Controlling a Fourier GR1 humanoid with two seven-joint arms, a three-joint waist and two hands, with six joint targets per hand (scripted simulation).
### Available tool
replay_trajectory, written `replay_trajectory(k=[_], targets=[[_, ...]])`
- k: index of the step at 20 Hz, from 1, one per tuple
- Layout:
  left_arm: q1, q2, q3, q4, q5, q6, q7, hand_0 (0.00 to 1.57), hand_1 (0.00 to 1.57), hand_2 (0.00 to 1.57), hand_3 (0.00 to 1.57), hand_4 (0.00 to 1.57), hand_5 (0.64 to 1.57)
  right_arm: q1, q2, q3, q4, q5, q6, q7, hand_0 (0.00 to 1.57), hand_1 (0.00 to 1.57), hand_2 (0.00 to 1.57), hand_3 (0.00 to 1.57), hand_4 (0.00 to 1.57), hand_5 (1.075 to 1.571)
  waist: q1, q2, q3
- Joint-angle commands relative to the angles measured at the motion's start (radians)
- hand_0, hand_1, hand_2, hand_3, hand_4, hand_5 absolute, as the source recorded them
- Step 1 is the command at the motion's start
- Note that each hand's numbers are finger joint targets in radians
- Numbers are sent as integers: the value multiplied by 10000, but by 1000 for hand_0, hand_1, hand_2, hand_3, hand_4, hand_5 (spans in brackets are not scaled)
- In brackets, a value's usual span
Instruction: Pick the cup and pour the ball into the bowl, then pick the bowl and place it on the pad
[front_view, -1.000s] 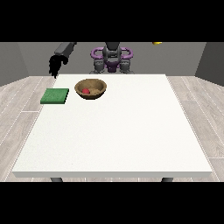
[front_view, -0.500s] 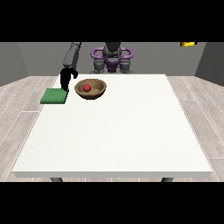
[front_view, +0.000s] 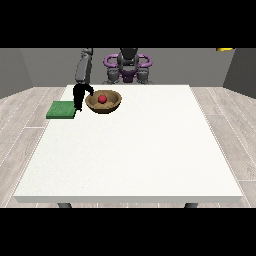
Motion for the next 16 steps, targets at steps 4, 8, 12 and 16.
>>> replay_trajectory(k=[4,8,12,16], targets=[[420,320,120,-550,552,-15,163,0,0,0,0,1017,1536,-675,-290,-115,1622,81,115,-1030,0,0,0,0,476,1548,-51,416,2],[501,618,309,-755,797,-337,-221,0,0,0,0,1018,1540,-850,-493,-286,1819,-7,298,-1721,0,0,0,0,449,1546,189,1010,2],[647,544,190,-831,894,-247,134,0,0,0,0,1024,1536,-945,169,46,1878,112,-213,-1377,0,0,0,0,444,1547,215,569,-1],[742,711,256,-854,972,-363,-129,0,0,0,0,1024,1545,-1626,558,-7,1854,74,-1100,-1289,0,0,0,0,472,1547,438,669,-3]])
